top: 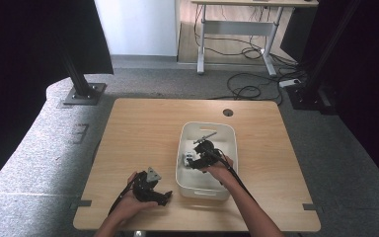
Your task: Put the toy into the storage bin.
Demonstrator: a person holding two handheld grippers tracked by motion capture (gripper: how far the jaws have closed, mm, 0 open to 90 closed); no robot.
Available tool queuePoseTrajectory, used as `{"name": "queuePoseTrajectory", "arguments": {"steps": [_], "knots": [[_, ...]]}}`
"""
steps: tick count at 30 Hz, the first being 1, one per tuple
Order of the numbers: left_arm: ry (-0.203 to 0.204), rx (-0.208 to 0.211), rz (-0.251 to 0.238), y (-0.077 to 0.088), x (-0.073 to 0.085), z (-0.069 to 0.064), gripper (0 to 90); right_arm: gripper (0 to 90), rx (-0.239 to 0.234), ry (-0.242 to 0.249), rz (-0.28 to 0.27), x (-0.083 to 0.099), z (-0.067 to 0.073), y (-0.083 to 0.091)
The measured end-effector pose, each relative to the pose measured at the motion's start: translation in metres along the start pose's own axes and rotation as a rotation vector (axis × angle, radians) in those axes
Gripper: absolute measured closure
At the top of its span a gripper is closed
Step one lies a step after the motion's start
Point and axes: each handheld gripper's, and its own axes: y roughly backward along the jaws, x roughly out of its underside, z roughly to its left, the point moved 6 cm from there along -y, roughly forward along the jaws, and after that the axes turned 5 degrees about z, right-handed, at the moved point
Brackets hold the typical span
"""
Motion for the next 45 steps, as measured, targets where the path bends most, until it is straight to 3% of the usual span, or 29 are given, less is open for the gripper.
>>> {"name": "queuePoseTrajectory", "arguments": {"steps": [4,14,24,35,45], "knots": [[0.000,0.001,0.000,0.000,0.000,0.000,0.0,40.0,0.001,0.023,-0.062,0.002,-0.005,0.017],[0.001,-0.003,0.001,0.000,0.000,0.000,0.0,40.9,-0.018,0.007,-0.182,0.011,-0.015,0.053],[0.002,-0.003,0.002,0.000,0.000,0.000,0.0,40.9,-0.028,0.011,-0.250,0.026,-0.022,0.081],[0.004,-0.003,0.002,0.000,0.000,0.000,0.0,40.6,-0.010,-0.039,-0.341,0.050,-0.046,0.106],[0.006,-0.003,0.001,0.000,0.000,0.000,0.0,40.3,0.029,-0.066,-0.379,0.080,-0.067,0.123]]}}
